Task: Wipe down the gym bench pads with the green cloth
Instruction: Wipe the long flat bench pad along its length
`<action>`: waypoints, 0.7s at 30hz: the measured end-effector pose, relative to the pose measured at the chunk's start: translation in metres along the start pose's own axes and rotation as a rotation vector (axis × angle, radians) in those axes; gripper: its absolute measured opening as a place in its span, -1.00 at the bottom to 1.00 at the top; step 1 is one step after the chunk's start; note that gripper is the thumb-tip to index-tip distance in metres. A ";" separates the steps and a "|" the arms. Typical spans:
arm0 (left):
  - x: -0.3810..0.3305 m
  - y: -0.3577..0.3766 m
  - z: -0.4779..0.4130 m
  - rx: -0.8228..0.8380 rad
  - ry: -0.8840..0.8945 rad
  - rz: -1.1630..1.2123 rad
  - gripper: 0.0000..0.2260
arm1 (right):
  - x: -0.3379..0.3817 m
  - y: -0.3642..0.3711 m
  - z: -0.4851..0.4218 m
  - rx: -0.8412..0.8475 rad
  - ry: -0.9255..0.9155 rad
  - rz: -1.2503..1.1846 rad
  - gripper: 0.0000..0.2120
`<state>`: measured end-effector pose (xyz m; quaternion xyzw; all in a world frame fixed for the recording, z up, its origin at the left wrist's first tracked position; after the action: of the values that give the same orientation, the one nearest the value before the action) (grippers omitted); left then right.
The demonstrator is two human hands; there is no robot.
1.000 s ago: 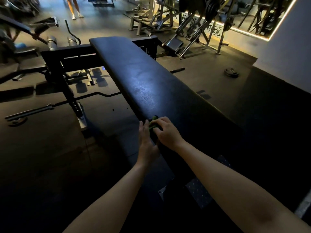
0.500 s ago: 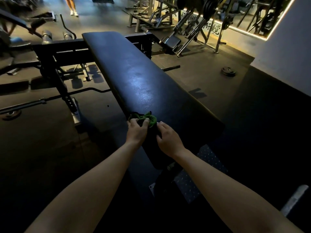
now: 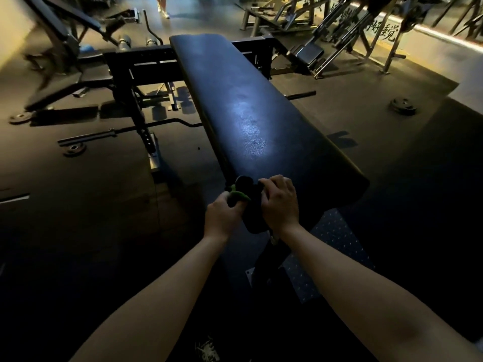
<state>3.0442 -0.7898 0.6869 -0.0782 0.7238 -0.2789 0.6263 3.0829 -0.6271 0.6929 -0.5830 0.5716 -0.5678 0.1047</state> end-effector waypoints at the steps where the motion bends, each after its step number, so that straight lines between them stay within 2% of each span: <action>1: 0.003 -0.002 -0.006 -0.021 -0.039 0.042 -0.74 | 0.000 0.001 -0.001 0.008 0.002 -0.010 -0.61; 4: 0.003 0.004 -0.027 -0.039 -0.195 0.333 -0.66 | -0.002 0.002 -0.002 0.026 0.005 -0.021 -0.66; 6: -0.001 0.023 -0.035 0.015 -0.251 0.465 -0.66 | -0.002 0.003 -0.002 0.034 0.000 -0.040 -0.68; 8: -0.010 0.037 -0.033 0.046 -0.228 0.400 -0.68 | -0.002 0.001 -0.002 0.045 0.001 -0.079 -0.68; 10: -0.014 0.039 -0.025 0.012 -0.206 0.270 -0.70 | -0.005 -0.002 -0.002 0.066 -0.004 -0.121 -0.70; 14: -0.009 0.038 0.003 -0.013 -0.167 0.134 -0.69 | -0.016 -0.003 0.011 0.106 -0.054 -0.133 -0.65; 17: -0.009 0.041 0.029 -0.033 -0.084 0.056 -0.66 | -0.021 -0.005 0.016 0.122 -0.020 -0.194 -0.65; 21: -0.007 0.047 0.060 0.051 0.036 -0.083 -0.74 | -0.022 -0.012 0.018 0.096 0.020 -0.283 -0.60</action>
<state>3.1140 -0.7659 0.6662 -0.0869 0.7238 -0.3244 0.6027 3.1097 -0.6155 0.6844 -0.6465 0.4568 -0.6094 0.0457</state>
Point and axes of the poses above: each hand's wrist, its own z-axis away from the middle knuckle, its own y-axis out of the palm, x = y × z, the point moved 6 cm from there along -z, towards the middle knuckle, and after that the axes turned 9 degrees about y, right-handed, at the moved point
